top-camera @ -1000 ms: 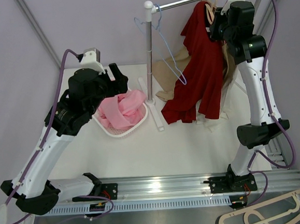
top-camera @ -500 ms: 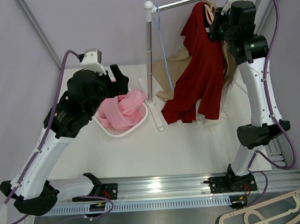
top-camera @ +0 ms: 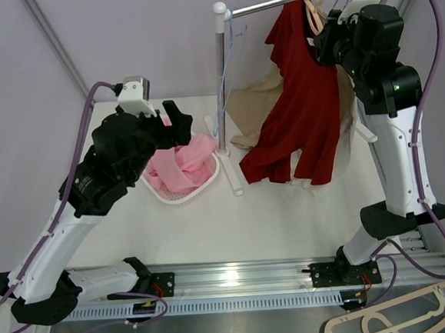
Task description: Remove the t-shirt from the hanger
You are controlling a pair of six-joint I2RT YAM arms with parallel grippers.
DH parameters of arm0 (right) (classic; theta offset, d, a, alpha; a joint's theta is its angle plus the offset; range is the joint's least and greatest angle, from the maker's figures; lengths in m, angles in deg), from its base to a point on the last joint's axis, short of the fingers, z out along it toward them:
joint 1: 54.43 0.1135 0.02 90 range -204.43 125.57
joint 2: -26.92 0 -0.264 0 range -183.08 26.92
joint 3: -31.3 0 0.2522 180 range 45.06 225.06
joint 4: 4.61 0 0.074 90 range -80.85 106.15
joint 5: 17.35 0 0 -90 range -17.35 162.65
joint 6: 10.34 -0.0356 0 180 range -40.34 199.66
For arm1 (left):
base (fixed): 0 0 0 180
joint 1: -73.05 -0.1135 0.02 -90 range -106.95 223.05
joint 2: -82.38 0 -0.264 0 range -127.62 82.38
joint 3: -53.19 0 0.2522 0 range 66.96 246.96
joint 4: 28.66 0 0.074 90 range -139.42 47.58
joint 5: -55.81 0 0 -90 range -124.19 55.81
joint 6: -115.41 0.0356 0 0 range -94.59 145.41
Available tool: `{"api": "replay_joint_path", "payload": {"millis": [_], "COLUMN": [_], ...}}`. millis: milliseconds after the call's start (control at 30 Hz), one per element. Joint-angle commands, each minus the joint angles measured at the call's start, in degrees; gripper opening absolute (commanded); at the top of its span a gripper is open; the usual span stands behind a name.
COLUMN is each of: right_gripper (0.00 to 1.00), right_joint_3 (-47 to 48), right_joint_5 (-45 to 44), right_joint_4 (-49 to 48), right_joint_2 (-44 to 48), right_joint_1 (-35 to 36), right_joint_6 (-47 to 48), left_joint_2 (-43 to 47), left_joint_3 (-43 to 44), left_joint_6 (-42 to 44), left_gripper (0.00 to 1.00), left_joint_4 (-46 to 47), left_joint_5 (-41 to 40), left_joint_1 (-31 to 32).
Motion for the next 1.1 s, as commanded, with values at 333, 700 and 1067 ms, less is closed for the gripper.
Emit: {"api": "replay_joint_path", "payload": {"millis": [333,700,1067], "right_gripper": [0.00,0.00,0.00], "right_joint_3": [-27.6,-42.3,-38.4], "right_joint_5": [-18.4,-45.9,-50.0], "right_joint_4": [-4.5,4.5,6.6], "right_joint_2": [18.3,28.6,25.8], "right_joint_1": [14.1,29.5,30.9], "right_joint_6": [-10.0,-32.0,-41.9], "left_joint_2": [2.1,7.4,6.6], "left_joint_3": [-3.3,-20.9,-35.5], "left_joint_6": [7.4,9.3,15.9], "left_gripper": [0.85,0.85,0.86], "left_joint_4": [5.7,18.1,43.1], "left_joint_5": [-8.8,-13.9,-17.0], "left_joint_1": [12.9,32.6,47.7]}}
